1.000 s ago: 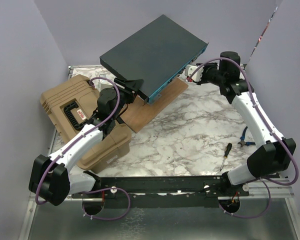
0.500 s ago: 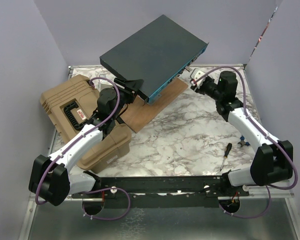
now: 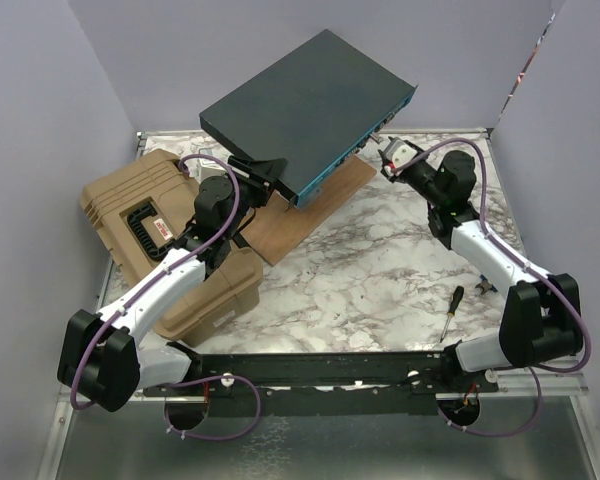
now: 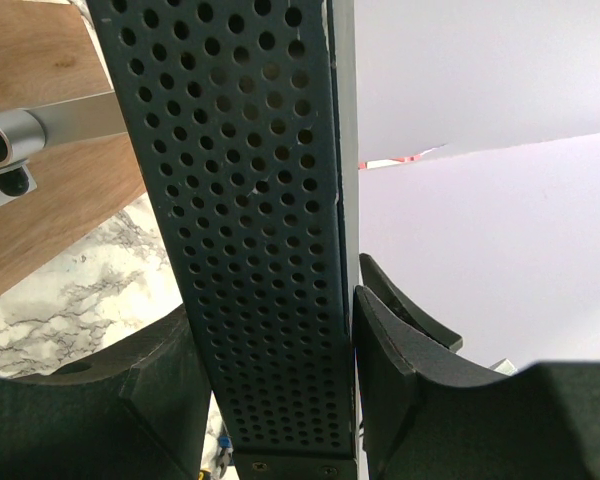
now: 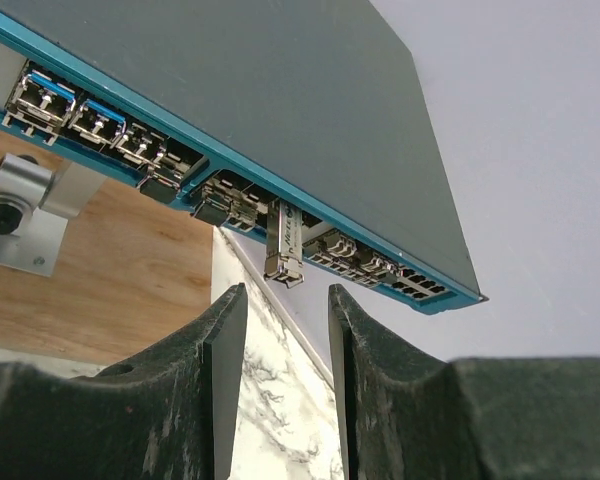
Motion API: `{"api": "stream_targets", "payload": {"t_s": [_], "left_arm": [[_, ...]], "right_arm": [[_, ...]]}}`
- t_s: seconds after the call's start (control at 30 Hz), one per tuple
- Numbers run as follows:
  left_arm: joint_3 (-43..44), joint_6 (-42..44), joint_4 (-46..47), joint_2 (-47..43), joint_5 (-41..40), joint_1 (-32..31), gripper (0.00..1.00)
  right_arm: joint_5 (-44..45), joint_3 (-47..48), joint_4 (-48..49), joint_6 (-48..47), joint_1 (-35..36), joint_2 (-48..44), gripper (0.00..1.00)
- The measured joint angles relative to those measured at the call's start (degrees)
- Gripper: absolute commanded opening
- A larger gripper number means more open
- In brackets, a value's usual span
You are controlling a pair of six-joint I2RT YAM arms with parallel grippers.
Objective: Insert the plug into the switch port
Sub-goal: Adjust the plug at the switch port.
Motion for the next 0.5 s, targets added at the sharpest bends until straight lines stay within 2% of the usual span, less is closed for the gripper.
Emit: {"api": "stream_targets", "payload": {"t_s": [0.5], "left_arm": [[0.0, 0.0, 0.0, 0.0, 0.0, 0.0, 0.0]], "right_arm": [[-0.57, 1.51, 1.16, -1.01, 0.0, 3.89, 0.38]]}}
